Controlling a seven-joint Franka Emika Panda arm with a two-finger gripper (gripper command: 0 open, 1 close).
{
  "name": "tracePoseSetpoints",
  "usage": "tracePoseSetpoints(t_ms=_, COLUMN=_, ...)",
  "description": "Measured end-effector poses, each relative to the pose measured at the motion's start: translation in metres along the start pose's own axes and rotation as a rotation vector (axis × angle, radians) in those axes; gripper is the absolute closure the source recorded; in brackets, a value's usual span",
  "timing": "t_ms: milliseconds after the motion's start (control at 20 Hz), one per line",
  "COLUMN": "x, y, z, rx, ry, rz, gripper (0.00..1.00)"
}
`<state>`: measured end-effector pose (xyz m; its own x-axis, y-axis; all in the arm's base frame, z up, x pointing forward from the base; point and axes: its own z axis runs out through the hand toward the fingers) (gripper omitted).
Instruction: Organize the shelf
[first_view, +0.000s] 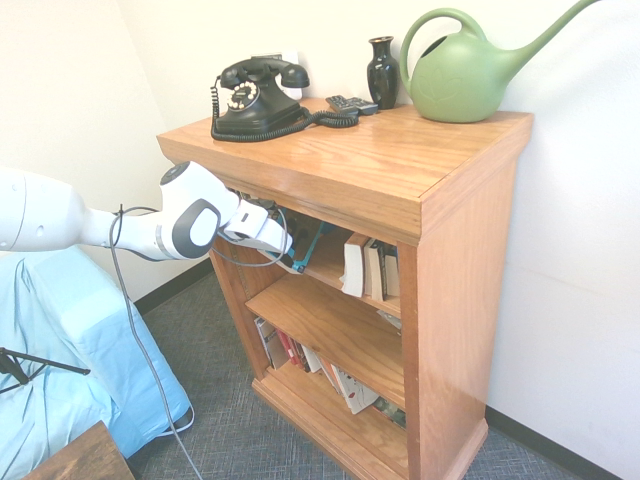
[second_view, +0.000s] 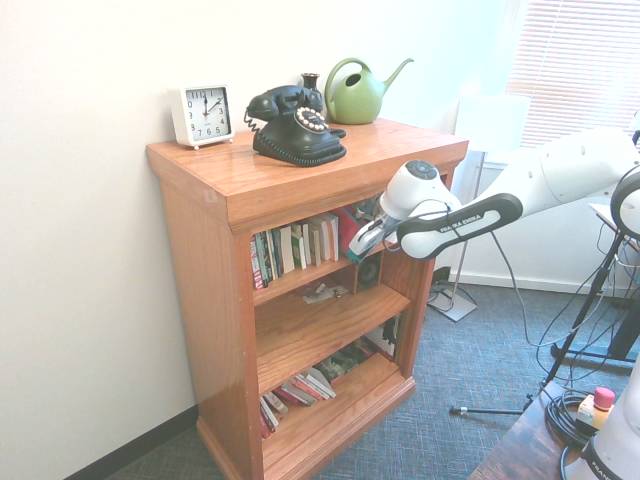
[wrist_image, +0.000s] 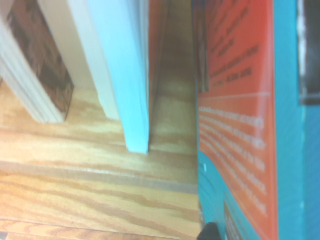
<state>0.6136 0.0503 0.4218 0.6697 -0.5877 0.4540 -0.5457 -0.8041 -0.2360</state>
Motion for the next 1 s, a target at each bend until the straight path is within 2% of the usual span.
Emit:
tracePoseSetpoints(t_ms=650, x=-0.007, y=-0.001, z=-0.008, rx=0.0, ry=0.004, rz=-0.008, gripper=0.0)
tracePoseSetpoints(t_ms=1000, x=-0.048, y=0.04, z=-0.041, rx=-0.018, ry=-0.009, rz=-0.001, gripper=0.0)
